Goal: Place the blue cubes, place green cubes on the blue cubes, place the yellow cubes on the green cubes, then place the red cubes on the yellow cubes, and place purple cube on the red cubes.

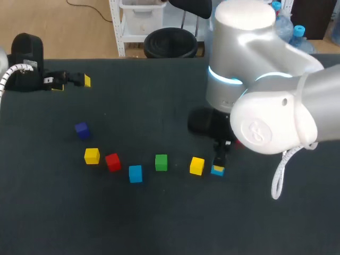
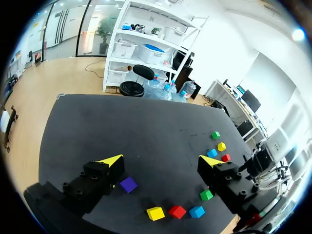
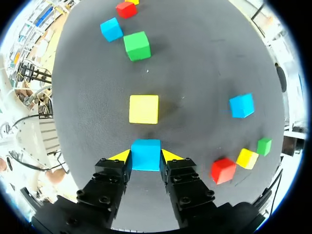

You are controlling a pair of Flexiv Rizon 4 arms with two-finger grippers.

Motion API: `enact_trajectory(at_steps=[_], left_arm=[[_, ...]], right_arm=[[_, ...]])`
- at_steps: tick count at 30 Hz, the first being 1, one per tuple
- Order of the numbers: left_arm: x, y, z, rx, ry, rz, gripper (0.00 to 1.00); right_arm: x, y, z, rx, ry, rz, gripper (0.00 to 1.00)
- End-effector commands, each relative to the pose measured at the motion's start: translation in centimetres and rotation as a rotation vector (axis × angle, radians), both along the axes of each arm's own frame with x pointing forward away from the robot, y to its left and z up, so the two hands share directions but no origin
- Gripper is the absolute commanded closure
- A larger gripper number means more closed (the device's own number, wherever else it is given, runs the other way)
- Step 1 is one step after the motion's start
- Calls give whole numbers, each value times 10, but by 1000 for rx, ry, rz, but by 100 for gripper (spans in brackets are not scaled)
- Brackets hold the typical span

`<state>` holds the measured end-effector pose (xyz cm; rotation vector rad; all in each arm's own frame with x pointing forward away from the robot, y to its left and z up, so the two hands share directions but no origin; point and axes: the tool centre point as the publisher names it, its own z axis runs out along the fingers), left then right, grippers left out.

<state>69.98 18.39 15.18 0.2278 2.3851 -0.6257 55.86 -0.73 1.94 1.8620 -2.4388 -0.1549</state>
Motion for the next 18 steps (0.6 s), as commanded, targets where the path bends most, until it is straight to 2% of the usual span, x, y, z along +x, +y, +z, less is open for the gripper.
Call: enact_trajectory(at_steps=[1, 6, 9, 18], left_arm=[[0, 1, -1, -6, -6, -3, 0], [0, 1, -1, -6, -6, -3, 0], [0, 1, -1, -6, -6, -3, 0], [0, 1, -1, -6, -6, -3, 0]], right_arm=[[11, -7, 15, 14, -26, 26, 100], [29, -7, 33, 49, -73, 78, 100], [36, -4, 46, 82, -114, 161, 100], [37, 13, 52, 103, -118, 337, 100]])
